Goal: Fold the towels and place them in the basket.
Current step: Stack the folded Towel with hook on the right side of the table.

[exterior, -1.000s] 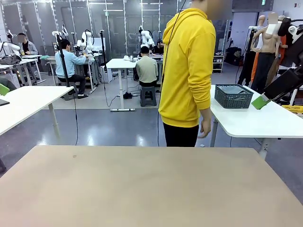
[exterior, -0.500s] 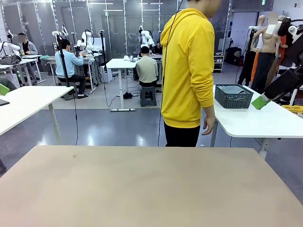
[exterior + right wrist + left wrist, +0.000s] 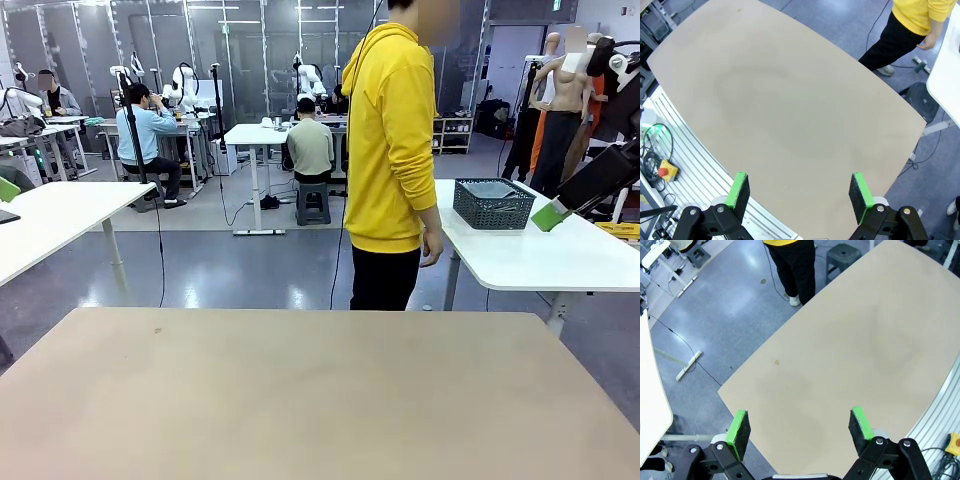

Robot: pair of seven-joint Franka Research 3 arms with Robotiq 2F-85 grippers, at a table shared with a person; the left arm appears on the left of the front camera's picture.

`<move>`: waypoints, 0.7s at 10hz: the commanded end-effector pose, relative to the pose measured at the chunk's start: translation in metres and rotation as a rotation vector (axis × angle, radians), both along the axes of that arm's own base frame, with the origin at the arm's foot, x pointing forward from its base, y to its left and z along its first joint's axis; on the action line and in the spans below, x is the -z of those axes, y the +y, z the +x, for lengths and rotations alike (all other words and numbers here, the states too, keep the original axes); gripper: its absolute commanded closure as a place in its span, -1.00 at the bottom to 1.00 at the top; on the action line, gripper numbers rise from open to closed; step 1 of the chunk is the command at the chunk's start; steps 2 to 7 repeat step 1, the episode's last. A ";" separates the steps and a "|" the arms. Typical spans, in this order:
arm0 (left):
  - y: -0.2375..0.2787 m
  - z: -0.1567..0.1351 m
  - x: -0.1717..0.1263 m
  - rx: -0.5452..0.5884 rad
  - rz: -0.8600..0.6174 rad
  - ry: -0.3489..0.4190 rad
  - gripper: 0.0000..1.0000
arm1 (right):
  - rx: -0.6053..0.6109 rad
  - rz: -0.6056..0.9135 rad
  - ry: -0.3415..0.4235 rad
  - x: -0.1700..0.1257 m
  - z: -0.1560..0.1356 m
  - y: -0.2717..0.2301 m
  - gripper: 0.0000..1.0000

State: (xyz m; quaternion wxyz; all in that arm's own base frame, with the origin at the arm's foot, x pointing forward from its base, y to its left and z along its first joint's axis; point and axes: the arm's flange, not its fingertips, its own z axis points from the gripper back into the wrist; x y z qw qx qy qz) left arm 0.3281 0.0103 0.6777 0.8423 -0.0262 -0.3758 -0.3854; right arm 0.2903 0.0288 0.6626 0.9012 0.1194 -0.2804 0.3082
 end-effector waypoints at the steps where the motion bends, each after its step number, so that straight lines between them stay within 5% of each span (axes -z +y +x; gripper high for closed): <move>1: 0.001 0.001 -0.001 0.002 0.010 -0.004 -1.00 | -0.009 0.003 -0.002 0.000 0.000 0.000 -1.00; 7: 0.001 0.001 -0.001 0.002 0.010 -0.004 -1.00 | -0.009 0.003 -0.002 0.000 0.000 0.000 -1.00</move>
